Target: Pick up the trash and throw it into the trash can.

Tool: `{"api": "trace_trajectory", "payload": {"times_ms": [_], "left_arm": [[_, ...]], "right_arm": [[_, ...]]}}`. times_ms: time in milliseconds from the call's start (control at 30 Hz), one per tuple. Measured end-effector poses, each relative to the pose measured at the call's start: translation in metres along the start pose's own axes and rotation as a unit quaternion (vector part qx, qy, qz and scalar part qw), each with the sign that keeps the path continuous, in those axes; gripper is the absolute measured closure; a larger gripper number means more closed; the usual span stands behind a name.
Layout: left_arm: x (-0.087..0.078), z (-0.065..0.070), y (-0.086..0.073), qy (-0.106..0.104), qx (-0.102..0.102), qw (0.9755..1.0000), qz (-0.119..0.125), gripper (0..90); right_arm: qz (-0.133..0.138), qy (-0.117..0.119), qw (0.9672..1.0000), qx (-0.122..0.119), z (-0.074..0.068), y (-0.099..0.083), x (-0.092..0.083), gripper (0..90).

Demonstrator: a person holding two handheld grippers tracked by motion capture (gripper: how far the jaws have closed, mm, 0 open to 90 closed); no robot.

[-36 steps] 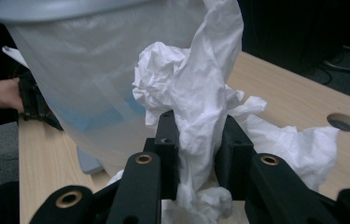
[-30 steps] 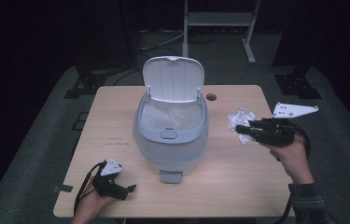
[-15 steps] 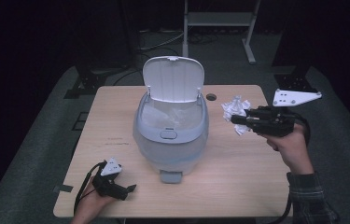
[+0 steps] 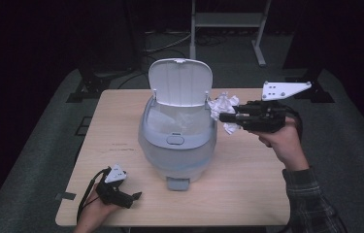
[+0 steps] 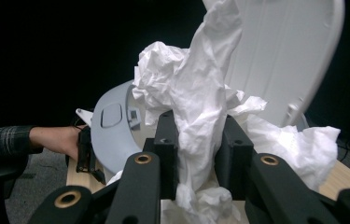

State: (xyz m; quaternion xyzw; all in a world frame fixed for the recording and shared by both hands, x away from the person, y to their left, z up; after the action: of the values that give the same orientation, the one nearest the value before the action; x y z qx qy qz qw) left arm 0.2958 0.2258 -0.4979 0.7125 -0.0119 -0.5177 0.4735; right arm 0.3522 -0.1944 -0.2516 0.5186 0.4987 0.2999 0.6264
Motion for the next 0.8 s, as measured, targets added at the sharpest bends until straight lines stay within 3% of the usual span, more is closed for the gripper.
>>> {"api": "trace_trajectory", "payload": {"times_ms": [300, 800], "left_arm": [[0.0, 0.0, 0.0, 0.0, 0.0, 1.0, 0.0, 0.0], [0.0, 0.0, 0.0, 0.0, 0.0, 1.0, 0.0, 0.0]], "right_arm": [[-0.006, 0.017, 0.9998, -0.007, -0.001, 0.015, 0.021, 72.1], [-0.028, 0.042, 0.9986, -0.013, -0.003, 0.033, 0.075, 71.3]]}}
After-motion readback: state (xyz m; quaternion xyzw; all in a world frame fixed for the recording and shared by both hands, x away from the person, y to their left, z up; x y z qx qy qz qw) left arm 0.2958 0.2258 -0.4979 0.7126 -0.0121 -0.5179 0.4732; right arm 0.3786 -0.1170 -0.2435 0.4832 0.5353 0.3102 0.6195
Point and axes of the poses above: each handheld gripper's, and its own axes: x roughly forward along the jaws, y roughly out of its top, z roughly to its right, the point moved 2 cm from there along x, roughly forward along the jaws, and after that the axes turned 2 degrees about -z, right-handed, at the moved point
